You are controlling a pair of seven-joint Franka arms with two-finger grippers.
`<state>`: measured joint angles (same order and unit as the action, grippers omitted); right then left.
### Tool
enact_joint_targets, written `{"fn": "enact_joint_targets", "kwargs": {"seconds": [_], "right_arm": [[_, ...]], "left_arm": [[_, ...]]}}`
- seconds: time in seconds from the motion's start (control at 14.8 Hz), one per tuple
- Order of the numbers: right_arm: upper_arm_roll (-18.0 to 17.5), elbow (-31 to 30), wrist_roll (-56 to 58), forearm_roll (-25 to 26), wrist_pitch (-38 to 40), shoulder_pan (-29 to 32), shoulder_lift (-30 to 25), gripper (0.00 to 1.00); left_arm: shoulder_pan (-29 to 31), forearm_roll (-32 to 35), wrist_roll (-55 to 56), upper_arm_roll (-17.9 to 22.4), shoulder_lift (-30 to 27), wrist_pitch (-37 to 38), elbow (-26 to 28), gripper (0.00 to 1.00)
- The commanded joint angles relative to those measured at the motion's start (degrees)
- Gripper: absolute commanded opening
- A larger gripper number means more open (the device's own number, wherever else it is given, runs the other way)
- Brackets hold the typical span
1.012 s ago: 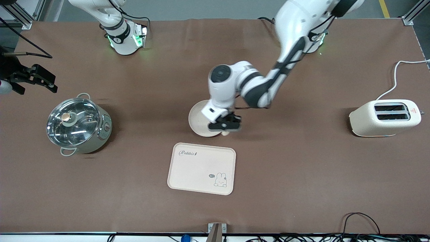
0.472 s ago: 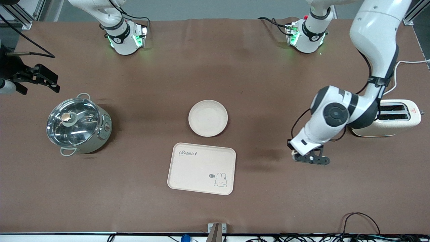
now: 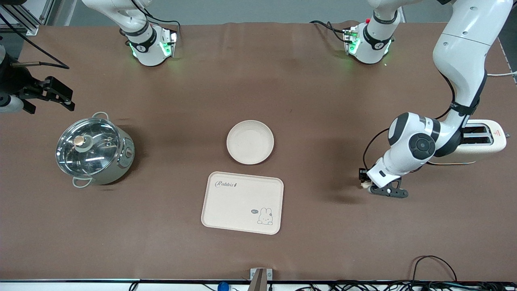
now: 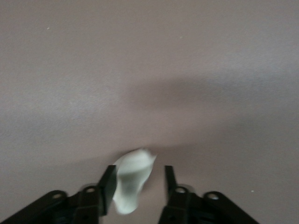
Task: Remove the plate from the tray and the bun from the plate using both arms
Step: 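Lower the bun onto the table beside the toaster and open the left gripper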
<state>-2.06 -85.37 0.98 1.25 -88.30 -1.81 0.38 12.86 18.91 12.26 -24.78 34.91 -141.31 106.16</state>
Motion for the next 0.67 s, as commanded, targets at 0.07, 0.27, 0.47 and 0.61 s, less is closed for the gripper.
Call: {"fn": "enact_joint_targets", "kwargs": {"seconds": [0.07,0.27,0.47,0.61], "right_arm": [[0.65,-1.21,-0.1,1.12,-0.38,-0.74,-0.99,1.0],[0.65,-1.21,-0.1,1.12,-0.38,-0.74,-0.99,1.0],[0.65,-1.21,-0.1,1.12,-0.55,-0.82,-0.99,1.0],[0.57,-0.94,-0.1,1.12,-0.82,-1.61,-0.99,1.0]], "left_arm": [[0.06,0.25,0.05,-0.62,-0.98,0.42,-1.82,1.0],[-0.03,0.08,0.14,-1.76,-5.18,5.49,-5.16,1.0],[0.76,-0.63,-0.04,-4.74,-10.99,18.83,-10.42,1.0],[0.76,-0.63,-0.39,-6.33,-12.75,27.1,-14.91,1.0]]}}
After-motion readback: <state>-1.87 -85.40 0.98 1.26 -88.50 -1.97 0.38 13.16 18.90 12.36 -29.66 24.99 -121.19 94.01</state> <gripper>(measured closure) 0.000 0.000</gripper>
